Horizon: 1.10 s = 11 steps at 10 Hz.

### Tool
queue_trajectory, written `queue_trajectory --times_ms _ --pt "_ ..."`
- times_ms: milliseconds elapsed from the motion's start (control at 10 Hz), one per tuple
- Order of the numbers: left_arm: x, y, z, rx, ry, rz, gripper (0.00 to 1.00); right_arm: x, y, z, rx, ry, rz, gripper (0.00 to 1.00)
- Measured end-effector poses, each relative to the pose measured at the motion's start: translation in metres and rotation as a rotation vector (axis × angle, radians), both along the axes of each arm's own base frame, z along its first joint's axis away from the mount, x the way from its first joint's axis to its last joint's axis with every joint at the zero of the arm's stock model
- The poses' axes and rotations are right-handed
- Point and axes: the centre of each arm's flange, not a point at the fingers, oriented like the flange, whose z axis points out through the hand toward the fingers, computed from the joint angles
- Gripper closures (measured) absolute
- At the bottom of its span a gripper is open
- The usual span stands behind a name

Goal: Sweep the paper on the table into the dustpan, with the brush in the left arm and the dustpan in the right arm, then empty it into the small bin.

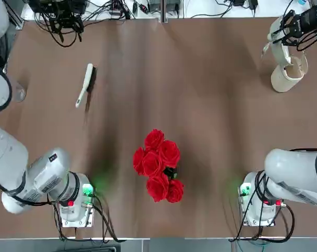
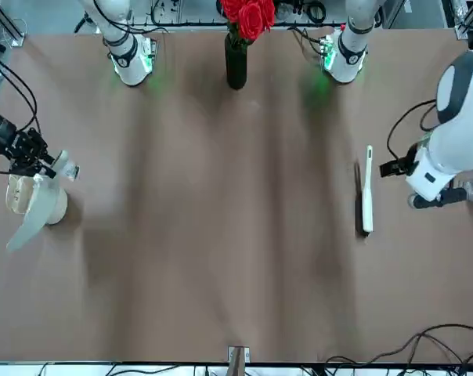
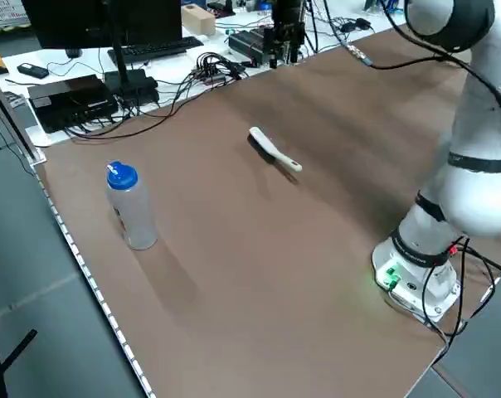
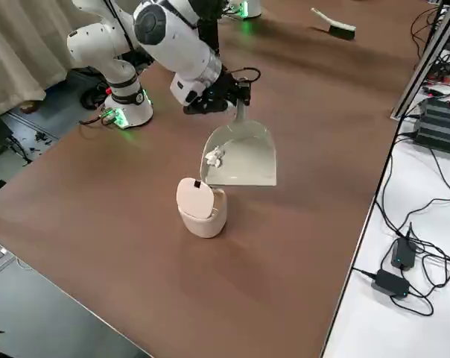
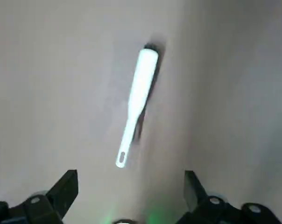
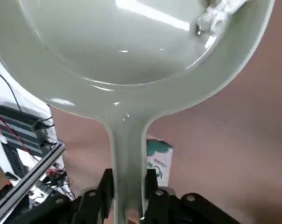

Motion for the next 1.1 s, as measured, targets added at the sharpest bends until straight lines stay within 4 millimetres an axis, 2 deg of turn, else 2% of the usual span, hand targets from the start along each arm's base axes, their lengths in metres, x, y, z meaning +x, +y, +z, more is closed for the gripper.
queue_trajectory --times_ms 300,400,700,900,1100 --pt "-0.01 0.018 0.044 -0.039 -0.063 -0.025 0.0 -0.002 -0.022 0.003 0.053 0.036 0.003 0.67" --pt "-0.011 0.015 0.048 -0.042 -0.069 -0.029 0.0 0.0 -0.032 0.003 0.08 0.054 0.009 0.67" --pt "-0.011 -0.009 0.041 -0.04 -0.058 -0.053 0.0 0.005 -0.062 -0.007 0.211 0.089 -0.014 0.67" --pt "-0.009 -0.008 0.041 -0.033 -0.068 -0.063 0.0 0.006 -0.073 -0.011 0.256 0.096 -0.026 0.67" --pt "-0.009 -0.007 0.042 -0.031 -0.072 -0.062 0.0 0.009 -0.081 0.001 0.272 0.096 -0.011 0.67"
